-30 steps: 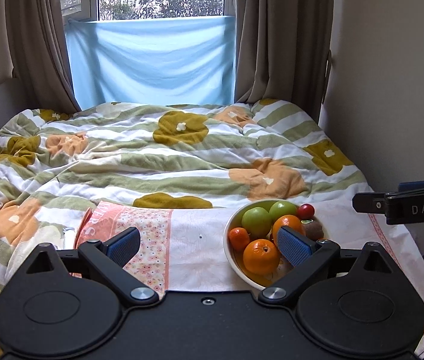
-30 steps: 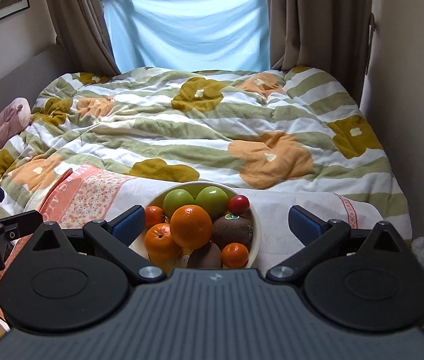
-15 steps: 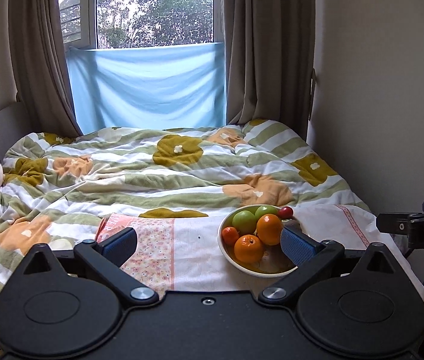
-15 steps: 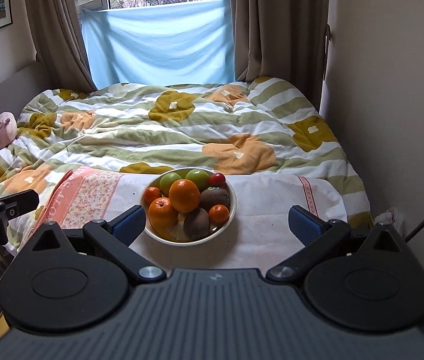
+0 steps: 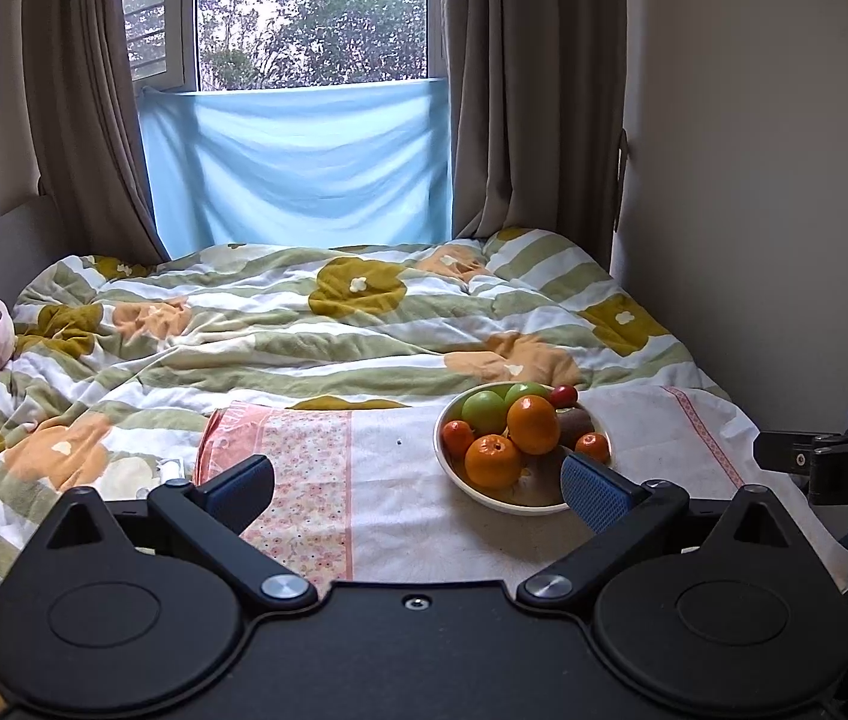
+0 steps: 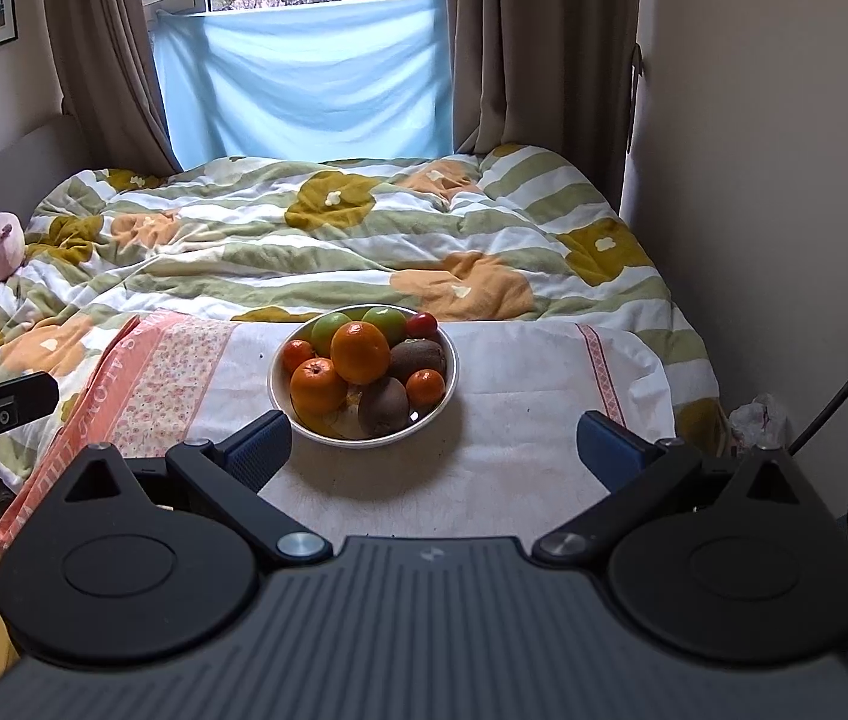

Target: Organize fruits

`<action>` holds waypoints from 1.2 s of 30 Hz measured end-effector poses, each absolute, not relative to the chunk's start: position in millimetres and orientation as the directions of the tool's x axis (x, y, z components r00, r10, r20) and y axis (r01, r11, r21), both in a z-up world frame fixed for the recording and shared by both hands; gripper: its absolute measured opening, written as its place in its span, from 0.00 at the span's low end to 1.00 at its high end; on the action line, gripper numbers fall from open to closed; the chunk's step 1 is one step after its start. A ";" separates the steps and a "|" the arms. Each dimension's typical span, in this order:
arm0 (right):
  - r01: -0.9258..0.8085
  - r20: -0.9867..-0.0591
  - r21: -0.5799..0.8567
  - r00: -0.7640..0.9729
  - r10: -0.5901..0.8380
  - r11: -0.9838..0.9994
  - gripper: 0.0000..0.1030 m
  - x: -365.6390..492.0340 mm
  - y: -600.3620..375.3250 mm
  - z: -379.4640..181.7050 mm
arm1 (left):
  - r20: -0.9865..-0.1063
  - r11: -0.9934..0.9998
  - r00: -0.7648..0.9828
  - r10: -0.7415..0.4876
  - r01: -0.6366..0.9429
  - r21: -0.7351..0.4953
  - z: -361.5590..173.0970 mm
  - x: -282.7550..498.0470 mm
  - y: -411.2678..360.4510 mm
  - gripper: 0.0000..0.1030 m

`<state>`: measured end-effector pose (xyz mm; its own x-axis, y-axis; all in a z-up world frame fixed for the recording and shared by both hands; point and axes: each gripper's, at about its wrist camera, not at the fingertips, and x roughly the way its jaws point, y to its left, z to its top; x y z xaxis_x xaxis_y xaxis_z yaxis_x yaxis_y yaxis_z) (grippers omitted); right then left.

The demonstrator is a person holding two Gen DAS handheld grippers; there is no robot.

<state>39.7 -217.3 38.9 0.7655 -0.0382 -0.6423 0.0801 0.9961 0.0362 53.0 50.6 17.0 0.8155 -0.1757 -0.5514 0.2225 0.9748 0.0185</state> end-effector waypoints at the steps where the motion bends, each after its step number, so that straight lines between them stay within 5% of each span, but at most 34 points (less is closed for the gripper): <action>1: 0.081 -0.643 0.037 0.765 -0.038 0.996 1.00 39.5 -217.5 38.5 | -0.549 0.974 0.817 -0.176 0.224 0.021 17.3 52.1 51.7 1.00; 36: 0.085 -0.664 0.057 0.747 -0.026 0.995 1.00 45.3 -219.3 33.0 | -0.555 0.977 0.814 -0.171 0.215 0.013 18.6 57.5 52.4 1.00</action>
<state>45.3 -219.3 33.0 0.7470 -0.0259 -0.6643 0.0847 0.9948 0.0565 57.5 52.4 18.6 0.8138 -0.1712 -0.5553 0.2146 0.9766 0.0133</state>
